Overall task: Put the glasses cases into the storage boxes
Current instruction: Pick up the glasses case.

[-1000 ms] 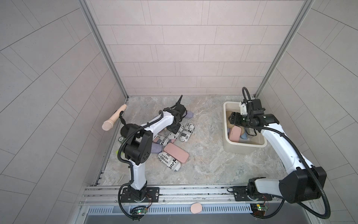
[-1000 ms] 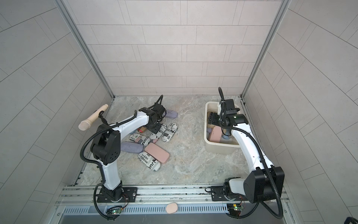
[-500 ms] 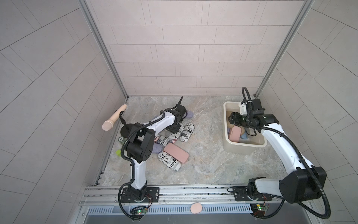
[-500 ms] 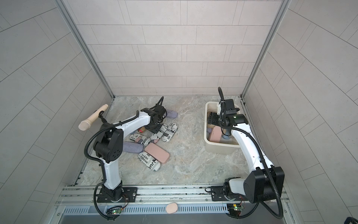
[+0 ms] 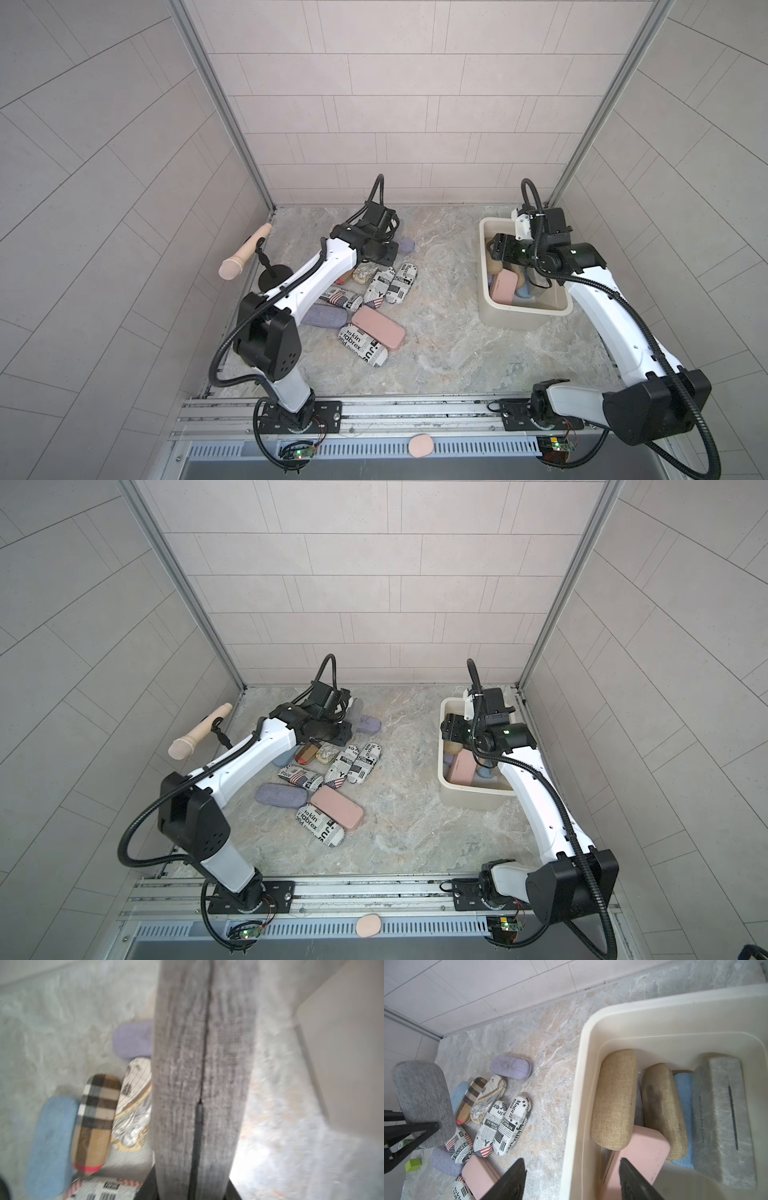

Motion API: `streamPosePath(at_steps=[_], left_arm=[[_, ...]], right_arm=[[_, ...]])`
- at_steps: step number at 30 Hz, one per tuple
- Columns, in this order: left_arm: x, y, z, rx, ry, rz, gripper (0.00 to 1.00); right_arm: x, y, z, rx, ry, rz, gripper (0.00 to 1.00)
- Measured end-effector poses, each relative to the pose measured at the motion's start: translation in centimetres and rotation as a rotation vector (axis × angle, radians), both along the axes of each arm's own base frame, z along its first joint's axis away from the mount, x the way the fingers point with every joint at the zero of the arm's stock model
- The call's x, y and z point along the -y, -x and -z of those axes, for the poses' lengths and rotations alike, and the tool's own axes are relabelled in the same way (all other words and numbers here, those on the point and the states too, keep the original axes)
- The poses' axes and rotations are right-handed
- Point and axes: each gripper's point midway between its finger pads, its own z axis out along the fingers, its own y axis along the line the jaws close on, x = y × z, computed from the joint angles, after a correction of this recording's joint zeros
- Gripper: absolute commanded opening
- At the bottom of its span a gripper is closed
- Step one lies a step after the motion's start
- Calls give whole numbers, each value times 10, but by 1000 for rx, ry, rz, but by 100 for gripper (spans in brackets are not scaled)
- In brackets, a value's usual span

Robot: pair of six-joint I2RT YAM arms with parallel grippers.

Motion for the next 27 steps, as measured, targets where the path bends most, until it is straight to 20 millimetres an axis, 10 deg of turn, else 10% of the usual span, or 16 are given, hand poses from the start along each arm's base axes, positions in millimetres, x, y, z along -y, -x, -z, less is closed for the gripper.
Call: streamPosePath(at_steps=[4, 12, 27], left_arm=[[45, 1, -36, 104, 298, 75, 29], [81, 15, -6, 7, 564, 133, 29], [95, 20, -30, 7, 708, 184, 30]], right_arm=[[-39, 1, -21, 67, -25, -91, 84], [-106, -10, -61, 188, -101, -218, 89], [-156, -55, -37, 105, -125, -295, 86]])
